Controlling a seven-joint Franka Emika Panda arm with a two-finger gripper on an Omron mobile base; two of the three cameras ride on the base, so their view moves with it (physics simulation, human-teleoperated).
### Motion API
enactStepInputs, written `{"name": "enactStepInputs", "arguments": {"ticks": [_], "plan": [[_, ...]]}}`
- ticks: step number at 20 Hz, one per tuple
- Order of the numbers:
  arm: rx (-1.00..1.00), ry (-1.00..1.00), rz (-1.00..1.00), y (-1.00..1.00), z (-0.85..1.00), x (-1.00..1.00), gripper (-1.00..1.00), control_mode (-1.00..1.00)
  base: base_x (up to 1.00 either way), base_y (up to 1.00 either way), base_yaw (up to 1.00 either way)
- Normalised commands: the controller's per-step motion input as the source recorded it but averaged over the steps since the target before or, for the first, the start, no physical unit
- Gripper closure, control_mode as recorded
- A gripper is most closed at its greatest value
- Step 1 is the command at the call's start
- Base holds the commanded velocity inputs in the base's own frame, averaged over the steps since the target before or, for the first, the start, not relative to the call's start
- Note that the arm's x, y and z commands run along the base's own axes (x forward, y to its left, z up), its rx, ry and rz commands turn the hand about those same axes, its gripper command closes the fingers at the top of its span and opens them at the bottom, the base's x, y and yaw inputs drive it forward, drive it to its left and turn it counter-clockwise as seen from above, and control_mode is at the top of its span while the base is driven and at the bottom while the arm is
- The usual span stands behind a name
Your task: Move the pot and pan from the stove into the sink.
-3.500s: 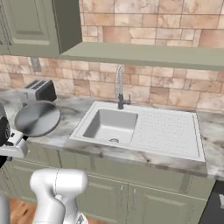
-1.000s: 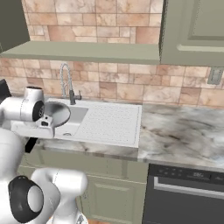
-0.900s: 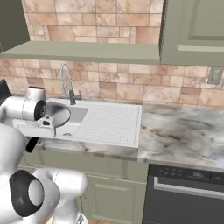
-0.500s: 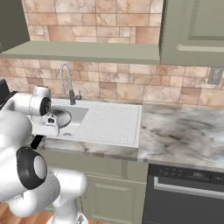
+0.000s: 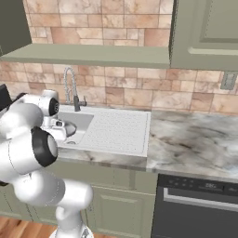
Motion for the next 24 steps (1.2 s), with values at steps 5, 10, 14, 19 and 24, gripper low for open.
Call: {"name": "enactStepInputs", "arguments": {"ticks": [5, 10, 14, 19, 24], "plan": [[-0.06, 0.08, 0.00, 0.16, -0.14, 0.66, 1.00, -1.00, 0.00, 0.00, 0.00], [-0.08, 0.10, 0.00, 0.37, -0.29, 0.78, 1.00, -1.00, 0.00, 0.00, 0.00], [-0.09, 0.10, 0.00, 0.38, -0.30, 0.70, 1.00, -1.00, 0.00, 0.00, 0.00], [-0.03, 0.02, 0.00, 0.07, -0.09, 0.22, 1.00, -1.00, 0.00, 0.00, 0.00], [0.00, 0.00, 0.00, 0.00, -0.04, 0.00, 1.00, -1.00, 0.00, 0.00, 0.00]]}}
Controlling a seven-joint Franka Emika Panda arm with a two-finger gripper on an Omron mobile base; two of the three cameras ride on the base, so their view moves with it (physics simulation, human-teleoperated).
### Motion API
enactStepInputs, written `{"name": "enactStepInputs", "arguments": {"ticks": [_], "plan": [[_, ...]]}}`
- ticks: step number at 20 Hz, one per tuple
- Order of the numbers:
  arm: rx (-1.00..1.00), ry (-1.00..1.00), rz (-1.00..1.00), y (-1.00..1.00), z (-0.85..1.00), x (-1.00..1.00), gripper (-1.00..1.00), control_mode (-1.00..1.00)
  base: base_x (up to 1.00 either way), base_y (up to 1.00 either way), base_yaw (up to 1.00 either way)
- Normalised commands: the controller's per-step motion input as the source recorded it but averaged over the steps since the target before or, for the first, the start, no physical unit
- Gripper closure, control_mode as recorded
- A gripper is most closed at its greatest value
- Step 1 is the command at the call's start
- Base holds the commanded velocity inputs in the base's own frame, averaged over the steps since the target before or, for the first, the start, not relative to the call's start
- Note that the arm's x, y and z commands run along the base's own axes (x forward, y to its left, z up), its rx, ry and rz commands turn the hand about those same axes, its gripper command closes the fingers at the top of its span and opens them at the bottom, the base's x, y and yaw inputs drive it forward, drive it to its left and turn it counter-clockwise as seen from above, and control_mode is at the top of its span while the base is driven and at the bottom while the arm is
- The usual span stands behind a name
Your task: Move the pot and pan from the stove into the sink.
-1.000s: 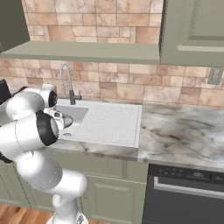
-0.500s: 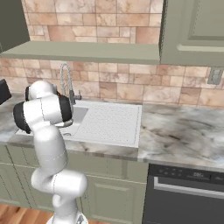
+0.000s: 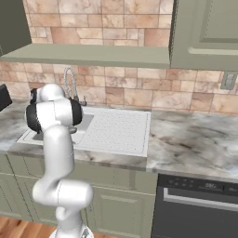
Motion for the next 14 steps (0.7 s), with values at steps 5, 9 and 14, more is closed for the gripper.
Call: {"name": "enactStepInputs", "arguments": {"ticks": [5, 9, 14], "plan": [[0.00, -0.10, 0.00, 0.00, -0.16, 0.00, 1.00, -1.00, 0.00, 0.00, 0.00], [0.00, -0.16, -0.01, 0.00, -0.12, 0.00, 1.00, -1.00, 0.00, 0.00, 0.00], [0.00, -0.16, -0.01, 0.00, -0.07, -0.01, 1.00, -1.00, 0.00, 0.00, 0.00]]}}
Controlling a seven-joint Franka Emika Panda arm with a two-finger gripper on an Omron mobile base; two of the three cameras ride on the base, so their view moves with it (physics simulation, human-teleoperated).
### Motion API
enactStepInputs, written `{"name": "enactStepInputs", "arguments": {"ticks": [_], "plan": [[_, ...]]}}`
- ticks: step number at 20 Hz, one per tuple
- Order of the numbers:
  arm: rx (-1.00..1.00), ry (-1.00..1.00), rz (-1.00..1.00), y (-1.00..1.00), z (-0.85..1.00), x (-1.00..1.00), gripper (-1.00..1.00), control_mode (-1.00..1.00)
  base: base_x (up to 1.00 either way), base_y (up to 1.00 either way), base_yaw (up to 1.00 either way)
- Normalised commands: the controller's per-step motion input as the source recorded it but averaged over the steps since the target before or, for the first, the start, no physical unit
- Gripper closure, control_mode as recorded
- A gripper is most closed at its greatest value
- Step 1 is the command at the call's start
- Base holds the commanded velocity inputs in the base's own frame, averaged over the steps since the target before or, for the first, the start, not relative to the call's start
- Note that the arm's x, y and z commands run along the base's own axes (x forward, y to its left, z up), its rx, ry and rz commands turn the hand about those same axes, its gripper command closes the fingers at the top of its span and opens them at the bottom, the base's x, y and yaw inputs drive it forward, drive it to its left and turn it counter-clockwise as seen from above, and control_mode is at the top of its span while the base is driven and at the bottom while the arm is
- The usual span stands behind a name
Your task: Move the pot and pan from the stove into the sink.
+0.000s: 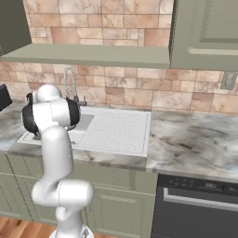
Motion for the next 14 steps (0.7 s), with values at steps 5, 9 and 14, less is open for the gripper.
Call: {"name": "enactStepInputs", "arguments": {"ticks": [5, 9, 14], "plan": [[0.00, -0.01, 0.00, 0.01, -0.04, 0.14, 1.00, -1.00, 0.00, 0.00, 0.00], [-0.03, 0.01, 0.00, 0.03, -0.29, 0.77, 1.00, -1.00, 0.00, 0.00, 0.00], [0.00, 0.01, 0.00, 0.00, -0.35, 0.89, 1.00, -1.00, 0.00, 0.00, 0.00]]}}
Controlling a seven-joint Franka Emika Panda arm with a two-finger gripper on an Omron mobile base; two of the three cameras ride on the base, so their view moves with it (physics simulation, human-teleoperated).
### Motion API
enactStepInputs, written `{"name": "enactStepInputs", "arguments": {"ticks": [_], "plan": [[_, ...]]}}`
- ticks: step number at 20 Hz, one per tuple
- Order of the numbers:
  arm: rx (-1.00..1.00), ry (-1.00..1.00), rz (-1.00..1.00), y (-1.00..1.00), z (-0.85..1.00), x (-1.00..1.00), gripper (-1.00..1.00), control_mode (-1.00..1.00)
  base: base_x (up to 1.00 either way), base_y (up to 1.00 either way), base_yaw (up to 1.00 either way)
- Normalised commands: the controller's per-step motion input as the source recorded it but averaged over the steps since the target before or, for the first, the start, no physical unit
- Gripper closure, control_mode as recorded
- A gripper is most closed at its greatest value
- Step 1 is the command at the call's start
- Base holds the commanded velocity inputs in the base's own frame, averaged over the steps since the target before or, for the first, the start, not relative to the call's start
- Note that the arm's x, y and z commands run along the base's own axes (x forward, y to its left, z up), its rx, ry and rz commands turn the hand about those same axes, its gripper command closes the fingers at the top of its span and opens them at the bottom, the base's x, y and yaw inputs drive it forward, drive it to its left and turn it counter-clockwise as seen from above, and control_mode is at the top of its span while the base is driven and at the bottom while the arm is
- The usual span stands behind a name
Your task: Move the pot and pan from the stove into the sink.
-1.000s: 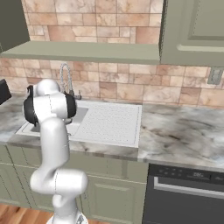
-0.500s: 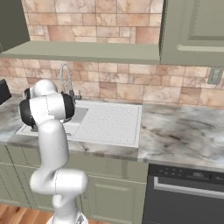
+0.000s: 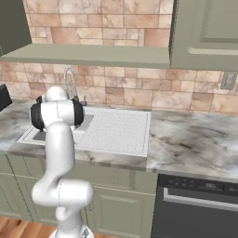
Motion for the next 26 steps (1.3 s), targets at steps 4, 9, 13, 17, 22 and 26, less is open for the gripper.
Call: {"name": "enactStepInputs", "arguments": {"ticks": [4, 9, 13, 17, 22, 26], "plan": [[-0.03, 0.01, 0.00, 0.01, -0.48, 0.74, 1.00, -1.00, 0.00, 0.00, 0.00], [-0.10, 0.07, 0.00, 0.04, -0.57, 0.27, 1.00, -1.00, 0.00, 0.00, 0.00], [-0.08, 0.04, 0.00, 0.03, -0.39, 0.20, 1.00, -1.00, 0.00, 0.00, 0.00], [-0.01, 0.00, -0.01, 0.02, -0.03, 0.06, -1.00, -1.00, 0.00, 0.00, 0.00], [0.02, -0.01, -0.02, 0.00, 0.68, 0.00, -1.00, -1.00, 0.00, 0.00, 0.00], [0.02, 0.00, -0.01, 0.00, 0.98, -0.07, -1.00, -1.00, 0.00, 0.00, 0.00]]}}
